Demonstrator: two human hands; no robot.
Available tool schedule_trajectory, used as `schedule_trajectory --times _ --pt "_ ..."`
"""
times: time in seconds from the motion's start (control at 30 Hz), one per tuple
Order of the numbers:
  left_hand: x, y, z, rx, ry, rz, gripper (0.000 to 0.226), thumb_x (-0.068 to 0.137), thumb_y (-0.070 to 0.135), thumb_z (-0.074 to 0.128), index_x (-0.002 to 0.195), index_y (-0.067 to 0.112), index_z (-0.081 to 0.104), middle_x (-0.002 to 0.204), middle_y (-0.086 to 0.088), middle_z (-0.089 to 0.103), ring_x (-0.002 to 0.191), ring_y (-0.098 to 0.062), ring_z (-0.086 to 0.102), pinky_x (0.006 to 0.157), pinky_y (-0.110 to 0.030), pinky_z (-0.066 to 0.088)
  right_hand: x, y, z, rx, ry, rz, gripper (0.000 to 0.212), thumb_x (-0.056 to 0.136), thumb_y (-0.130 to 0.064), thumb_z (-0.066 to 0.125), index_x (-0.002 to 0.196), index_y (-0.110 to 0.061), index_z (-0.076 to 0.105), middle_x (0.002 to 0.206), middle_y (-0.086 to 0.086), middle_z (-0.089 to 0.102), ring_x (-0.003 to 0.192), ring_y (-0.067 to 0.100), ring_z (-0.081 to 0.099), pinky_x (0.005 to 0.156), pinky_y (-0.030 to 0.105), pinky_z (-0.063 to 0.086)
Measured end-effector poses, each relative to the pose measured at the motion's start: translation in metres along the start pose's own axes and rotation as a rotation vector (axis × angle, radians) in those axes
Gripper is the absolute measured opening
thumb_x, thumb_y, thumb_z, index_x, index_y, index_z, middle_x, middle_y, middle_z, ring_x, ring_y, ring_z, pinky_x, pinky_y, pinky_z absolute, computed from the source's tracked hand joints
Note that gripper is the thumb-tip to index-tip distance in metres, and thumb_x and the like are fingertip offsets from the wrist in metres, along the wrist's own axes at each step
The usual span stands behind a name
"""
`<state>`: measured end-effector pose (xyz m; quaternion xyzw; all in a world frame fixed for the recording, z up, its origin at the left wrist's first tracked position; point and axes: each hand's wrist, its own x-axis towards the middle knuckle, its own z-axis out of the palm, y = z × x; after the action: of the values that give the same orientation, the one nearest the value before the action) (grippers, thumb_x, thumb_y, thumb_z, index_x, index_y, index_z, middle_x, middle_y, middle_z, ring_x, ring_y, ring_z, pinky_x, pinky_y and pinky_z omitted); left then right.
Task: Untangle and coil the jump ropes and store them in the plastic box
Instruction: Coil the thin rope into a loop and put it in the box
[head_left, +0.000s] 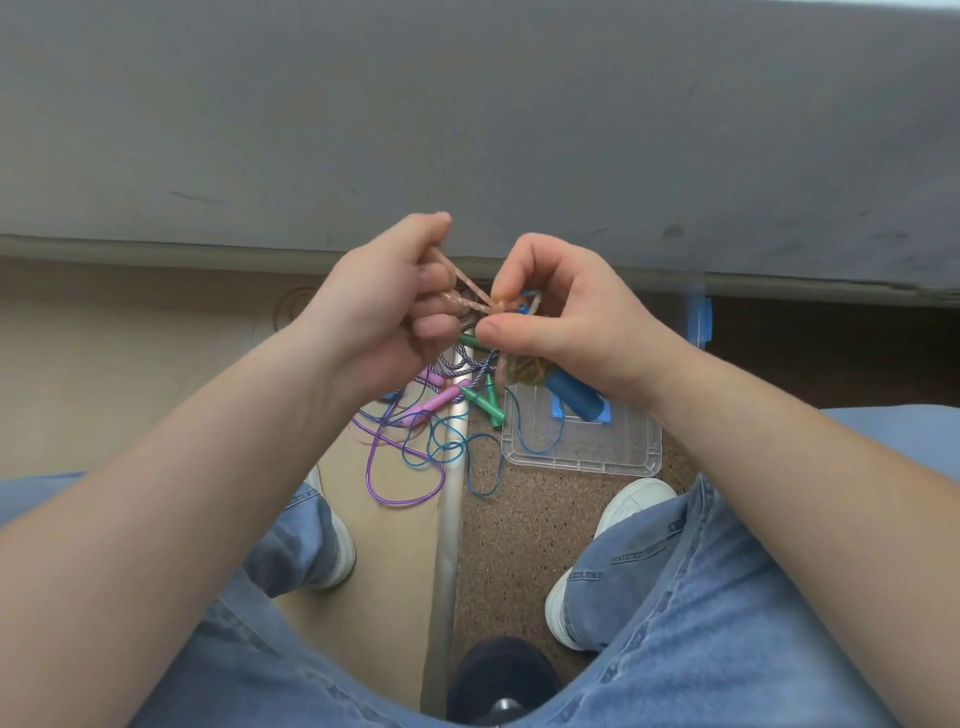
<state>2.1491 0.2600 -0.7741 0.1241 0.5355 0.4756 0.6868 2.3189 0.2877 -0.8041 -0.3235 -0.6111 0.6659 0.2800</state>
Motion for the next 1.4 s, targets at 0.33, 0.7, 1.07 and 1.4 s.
schedule_trajectory --times 0.33,0.7,1.07,1.4 --pt "0.004 -0.011 -0.020 0.650 -0.259 0.086 0.050 0.099 0.036 0.054 0.054 0.025 0.036 0.054 0.006 0.020 0.049 -0.012 0.012 0.045 -0.023 0.012 -0.004 0.010 -0.011 0.005 -0.058 0.098 0.027 0.071 -0.010 0.080 0.079 -0.015 0.054 0.069 -0.005 0.051 0.063 0.010 0.047 0.062 0.025 0.043" --pt "0.020 -0.027 -0.027 0.696 -0.038 -0.011 0.048 0.097 0.044 0.054 0.055 0.023 0.044 0.048 0.008 0.030 0.043 -0.011 0.022 0.043 -0.020 0.019 -0.007 0.024 -0.017 -0.173 -0.049 0.141 0.033 0.075 -0.010 0.083 0.087 -0.011 0.052 0.075 0.001 0.061 0.069 0.011 0.055 0.067 0.027 0.050" --pt "0.026 -0.028 -0.033 0.554 0.059 0.012 0.034 0.097 0.042 0.057 0.069 0.023 0.059 0.059 0.008 0.046 0.052 -0.009 0.036 0.046 -0.020 0.029 -0.007 0.033 -0.014 -0.197 -0.020 0.137 0.032 0.072 -0.014 0.080 0.083 -0.019 0.050 0.083 0.008 0.060 0.074 0.015 0.054 0.070 0.039 0.051" --pt "0.026 -0.038 -0.036 0.582 0.077 0.114 0.017 0.099 0.026 0.058 0.097 0.014 0.070 0.090 0.000 0.076 0.082 -0.012 0.071 0.069 -0.029 0.058 -0.004 0.045 -0.021 -0.429 0.107 0.438 0.061 0.052 -0.049 0.084 0.107 -0.026 0.071 0.096 -0.001 0.076 0.094 0.020 0.073 0.094 0.047 0.055"
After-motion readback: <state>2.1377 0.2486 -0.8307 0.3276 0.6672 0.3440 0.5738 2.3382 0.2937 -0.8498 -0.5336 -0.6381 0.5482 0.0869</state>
